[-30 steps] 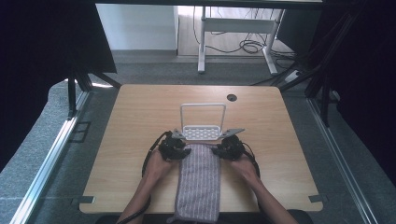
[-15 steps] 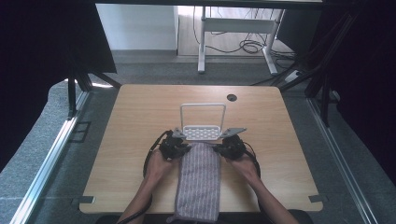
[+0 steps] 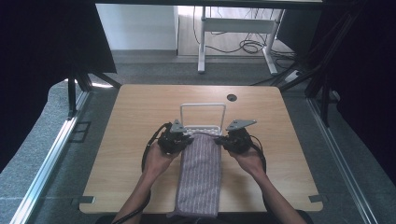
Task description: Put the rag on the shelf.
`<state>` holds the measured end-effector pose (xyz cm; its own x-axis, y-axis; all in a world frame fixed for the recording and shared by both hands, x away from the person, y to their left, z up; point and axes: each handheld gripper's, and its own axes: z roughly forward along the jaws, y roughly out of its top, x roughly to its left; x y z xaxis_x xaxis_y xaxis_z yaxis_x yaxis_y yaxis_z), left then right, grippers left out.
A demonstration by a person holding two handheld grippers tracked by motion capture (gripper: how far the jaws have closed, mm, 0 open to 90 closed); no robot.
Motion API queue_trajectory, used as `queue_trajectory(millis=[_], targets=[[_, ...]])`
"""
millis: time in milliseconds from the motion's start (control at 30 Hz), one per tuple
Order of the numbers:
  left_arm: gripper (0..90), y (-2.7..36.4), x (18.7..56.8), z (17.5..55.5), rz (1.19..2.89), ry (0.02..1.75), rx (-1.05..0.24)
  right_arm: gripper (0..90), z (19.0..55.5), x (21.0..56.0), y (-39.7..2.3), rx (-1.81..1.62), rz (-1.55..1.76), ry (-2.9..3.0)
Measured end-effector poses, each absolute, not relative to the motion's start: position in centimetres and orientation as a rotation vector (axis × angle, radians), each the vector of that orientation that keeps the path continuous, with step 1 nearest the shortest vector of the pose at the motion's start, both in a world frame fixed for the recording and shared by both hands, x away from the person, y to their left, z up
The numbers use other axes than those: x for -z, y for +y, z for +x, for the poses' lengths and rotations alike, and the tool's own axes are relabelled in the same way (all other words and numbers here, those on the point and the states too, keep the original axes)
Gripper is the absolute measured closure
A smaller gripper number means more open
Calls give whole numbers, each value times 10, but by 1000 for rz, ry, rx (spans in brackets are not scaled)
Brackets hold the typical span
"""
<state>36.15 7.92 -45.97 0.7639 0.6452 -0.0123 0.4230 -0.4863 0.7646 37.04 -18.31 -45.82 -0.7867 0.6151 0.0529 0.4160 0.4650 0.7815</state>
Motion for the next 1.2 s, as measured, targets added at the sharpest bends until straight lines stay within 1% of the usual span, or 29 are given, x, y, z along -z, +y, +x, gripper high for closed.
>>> queue_trajectory(millis=[200,233,267,400,700,933,1200], targets=[[813,83,437,357,2113,770,-395,841,371,439,-189,-1270,875,2451],[813,84,429,356,2099,763,-406,841,371,431,-190,-1282,862,2440],[813,84,429,356,2099,763,-406,841,371,431,-190,-1282,862,2440],[811,85,416,355,2069,753,-434,842,370,410,-190,-1317,825,2410],[807,87,386,353,2030,720,-521,841,373,383,-191,-1356,790,2369],[805,88,361,354,1985,706,-576,842,376,355,-190,-1375,757,2321],[805,87,346,360,1952,704,-618,842,382,336,-189,-1378,733,2283]])
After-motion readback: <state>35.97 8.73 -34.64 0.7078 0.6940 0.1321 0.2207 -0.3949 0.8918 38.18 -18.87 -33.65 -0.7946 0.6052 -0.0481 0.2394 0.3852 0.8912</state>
